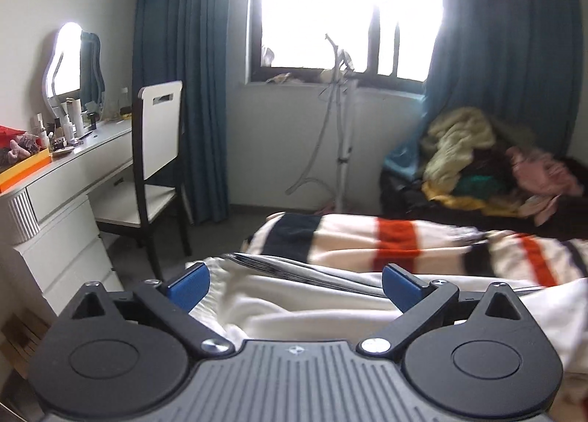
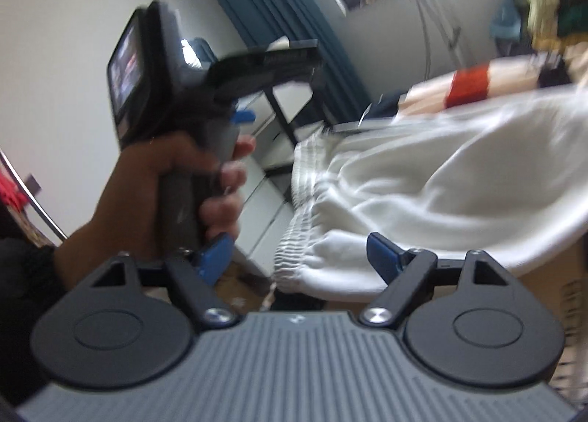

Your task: Fold clothes

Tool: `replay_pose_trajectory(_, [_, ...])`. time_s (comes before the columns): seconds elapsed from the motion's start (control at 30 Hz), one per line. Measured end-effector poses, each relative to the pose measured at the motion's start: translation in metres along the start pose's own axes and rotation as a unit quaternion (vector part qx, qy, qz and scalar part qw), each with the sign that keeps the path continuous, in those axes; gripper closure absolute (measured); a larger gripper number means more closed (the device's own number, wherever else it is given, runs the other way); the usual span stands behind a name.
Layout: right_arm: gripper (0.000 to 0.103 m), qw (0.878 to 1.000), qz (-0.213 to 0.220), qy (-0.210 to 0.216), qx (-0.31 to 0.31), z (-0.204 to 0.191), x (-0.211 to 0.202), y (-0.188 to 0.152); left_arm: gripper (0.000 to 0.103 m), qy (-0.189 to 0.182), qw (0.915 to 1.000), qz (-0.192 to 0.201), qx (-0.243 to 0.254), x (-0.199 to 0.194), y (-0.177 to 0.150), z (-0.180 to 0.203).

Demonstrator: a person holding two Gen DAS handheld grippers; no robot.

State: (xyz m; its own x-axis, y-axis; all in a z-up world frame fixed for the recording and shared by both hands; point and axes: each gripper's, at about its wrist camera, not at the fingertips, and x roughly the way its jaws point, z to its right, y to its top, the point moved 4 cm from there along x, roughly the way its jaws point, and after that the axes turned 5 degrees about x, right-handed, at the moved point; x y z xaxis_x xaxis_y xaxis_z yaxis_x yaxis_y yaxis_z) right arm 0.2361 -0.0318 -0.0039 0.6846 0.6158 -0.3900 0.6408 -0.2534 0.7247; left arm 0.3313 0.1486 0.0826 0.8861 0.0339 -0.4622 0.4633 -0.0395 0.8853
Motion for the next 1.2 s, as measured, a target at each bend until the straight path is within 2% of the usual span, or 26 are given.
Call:
replay_pose_trajectory(0.13, [0.021, 0.996, 0.047, -0.043, -0.057, 0.006, -0.062, 0.000, 0.001, -0.012, 0.9994, 0.026, -0.017, -0.080, -0.024, 0.028])
replay_pose_trajectory(0.27, [0.021, 0.985, 0.099, -0.095, -0.101, 0.025, -0.118, -0.003, 0.002, -0.010, 0.9965, 0.067, -0.048, -0.147, -0.058, 0.047])
replay_pose_trajectory(0.4, [0.021, 0.973, 0.146, -0.137, -0.119, 0.049, -0.156, -0.009, 0.001, -0.009, 0.9950, 0.094, -0.033, -0.195, -0.092, 0.077])
replay_pose_trajectory(0.47, [0.021, 0.966, 0.163, -0.150, -0.133, 0.061, -0.166, -0.014, 0.001, -0.016, 0.9953, 0.090, -0.033, -0.207, -0.110, 0.091])
replay_pose_trajectory(0.6, [0.021, 0.955, 0.185, -0.179, -0.146, 0.088, -0.180, -0.026, 0.000, -0.016, 0.9956, 0.093, -0.003, -0.224, -0.149, 0.120])
replay_pose_trajectory(0.73, [0.021, 0.954, 0.193, -0.195, -0.120, 0.120, -0.193, -0.043, 0.000, -0.033, 0.9960, 0.078, 0.028, -0.223, -0.176, 0.139])
replay_pose_trajectory(0.9, [0.021, 0.949, 0.204, -0.221, -0.100, 0.134, -0.199, -0.046, 0.000, -0.040, 0.9950, 0.074, 0.054, -0.219, -0.201, 0.156])
replay_pose_trajectory(1.03, [0.022, 0.943, 0.211, -0.239, -0.093, 0.135, -0.204, -0.044, 0.000, -0.046, 0.9938, 0.050, 0.088, -0.188, -0.214, 0.166])
replay_pose_trajectory(1.2, [0.021, 0.934, 0.218, -0.276, -0.065, 0.150, -0.218, -0.040, 0.001, -0.076, 0.9847, 0.031, 0.154, -0.154, -0.223, 0.203])
